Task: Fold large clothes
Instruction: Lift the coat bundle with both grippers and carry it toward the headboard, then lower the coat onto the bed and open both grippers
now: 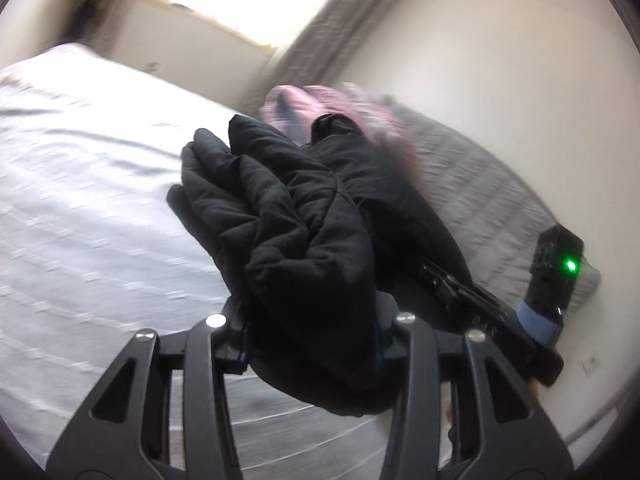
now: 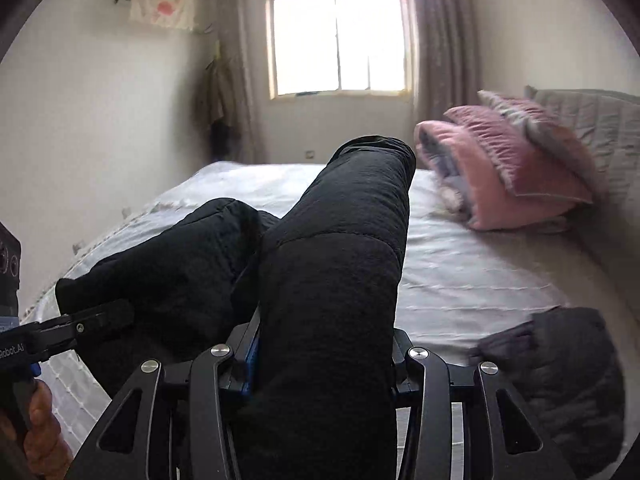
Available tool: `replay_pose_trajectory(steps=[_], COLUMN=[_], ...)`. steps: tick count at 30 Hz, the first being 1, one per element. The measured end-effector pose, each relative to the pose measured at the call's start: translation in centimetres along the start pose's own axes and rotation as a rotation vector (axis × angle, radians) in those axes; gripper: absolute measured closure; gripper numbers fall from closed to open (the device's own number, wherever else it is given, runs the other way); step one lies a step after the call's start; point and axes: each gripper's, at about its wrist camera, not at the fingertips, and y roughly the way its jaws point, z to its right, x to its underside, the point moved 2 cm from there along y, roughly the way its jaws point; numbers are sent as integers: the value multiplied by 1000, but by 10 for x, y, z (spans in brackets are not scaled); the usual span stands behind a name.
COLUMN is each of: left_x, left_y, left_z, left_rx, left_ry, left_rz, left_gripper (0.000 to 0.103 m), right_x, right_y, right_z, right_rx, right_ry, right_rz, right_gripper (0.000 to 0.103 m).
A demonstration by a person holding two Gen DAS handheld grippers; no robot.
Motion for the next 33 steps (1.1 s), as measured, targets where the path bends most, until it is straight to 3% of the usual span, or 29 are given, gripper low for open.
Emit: replay_pose_trajectory(steps=[4, 7, 9, 10, 13, 14, 16, 18, 20, 25, 28, 33], left_x=[10, 30, 61, 87, 175, 197, 215, 216, 209, 186, 177, 175], left_y=[45, 90, 126, 148, 210, 219, 219, 212, 206, 180, 149, 90], left_z=[67, 102, 112, 112, 91, 80, 69, 70, 68, 67, 74, 111], left_rx=[125, 201, 229, 238, 238, 252, 316, 294, 289, 255, 168, -3], left_ry=[37, 18, -38, -87, -242, -299, -341, -271, -258, -280, -157, 147], left_rz=[-5, -53, -134, -212, -488, -524, -522, -525, -547, -534, -481, -416], left_gripper=[59, 58, 57, 56, 53, 51, 48, 45, 43, 41, 40, 23], right_x=[-11, -7, 2, 11, 66, 88, 159, 194, 208, 197, 192, 187], right_y=[-48, -74, -80, -79, -68, -64, -50, -56, -61, -98, -141, -203], right_z=[94, 167, 220, 247, 340, 366, 412, 418, 414, 422, 402, 290], right_rx=[46, 86, 104, 119, 145, 149, 254, 193, 144, 173, 243, 311], right_ry=[103, 197, 275, 318, 571, 667, 900, 981, 1009, 1027, 1017, 791], right_rz=[47, 57, 44, 33, -30, -56, -175, -95, -50, 59, 118, 175], right_gripper=[57, 57, 57, 56, 48, 46, 42, 35, 32, 28, 28, 19])
